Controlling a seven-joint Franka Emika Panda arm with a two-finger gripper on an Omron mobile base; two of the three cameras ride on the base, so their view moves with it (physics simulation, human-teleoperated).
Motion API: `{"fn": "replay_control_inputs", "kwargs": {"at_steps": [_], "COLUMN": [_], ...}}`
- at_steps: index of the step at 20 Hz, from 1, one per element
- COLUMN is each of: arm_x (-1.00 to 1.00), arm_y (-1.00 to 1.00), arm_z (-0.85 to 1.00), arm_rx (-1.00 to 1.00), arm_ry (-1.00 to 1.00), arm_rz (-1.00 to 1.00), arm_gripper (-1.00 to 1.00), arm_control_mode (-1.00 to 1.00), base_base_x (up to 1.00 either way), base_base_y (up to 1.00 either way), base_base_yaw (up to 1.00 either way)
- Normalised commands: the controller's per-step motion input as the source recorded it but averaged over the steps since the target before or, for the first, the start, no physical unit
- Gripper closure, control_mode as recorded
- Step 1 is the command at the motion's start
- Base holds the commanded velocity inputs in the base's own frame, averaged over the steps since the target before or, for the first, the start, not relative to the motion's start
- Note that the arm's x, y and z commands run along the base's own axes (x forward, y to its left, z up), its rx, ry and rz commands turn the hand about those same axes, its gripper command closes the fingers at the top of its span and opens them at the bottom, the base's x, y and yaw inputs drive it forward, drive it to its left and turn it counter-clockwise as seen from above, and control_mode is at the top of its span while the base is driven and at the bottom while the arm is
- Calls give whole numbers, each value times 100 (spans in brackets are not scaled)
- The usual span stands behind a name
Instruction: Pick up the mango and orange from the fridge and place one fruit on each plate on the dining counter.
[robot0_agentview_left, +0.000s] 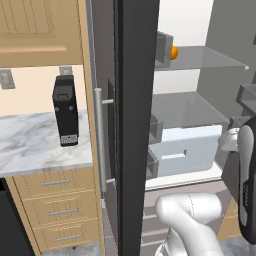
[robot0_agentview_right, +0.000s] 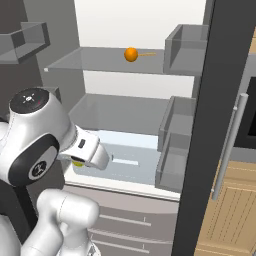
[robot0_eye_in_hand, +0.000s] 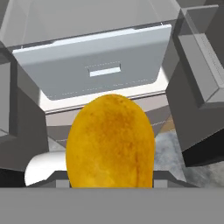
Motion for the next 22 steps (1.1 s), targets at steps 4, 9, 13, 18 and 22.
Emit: {"fn": "replay_control_inputs", "kwargs": {"at_steps": [4,9,13,18,22], "arm_x": [0,0,0,0,0], "arm_y": [0,0,0,0,0], "arm_z": [0,0,0,0,0], "arm_rx": [0,0,0,0,0], "arm_ry": [0,0,0,0,0], "arm_rz": [0,0,0,0,0], "arm_gripper": [100,100,100,100,100], "arm_control_mode": [-100,100,100,100,100], "base_base_x": [0,-41,-92,-31,0], "base_base_y": [0,-9,-8,0,0], "base_base_yaw": [0,-13,-65,-88,-100]}}
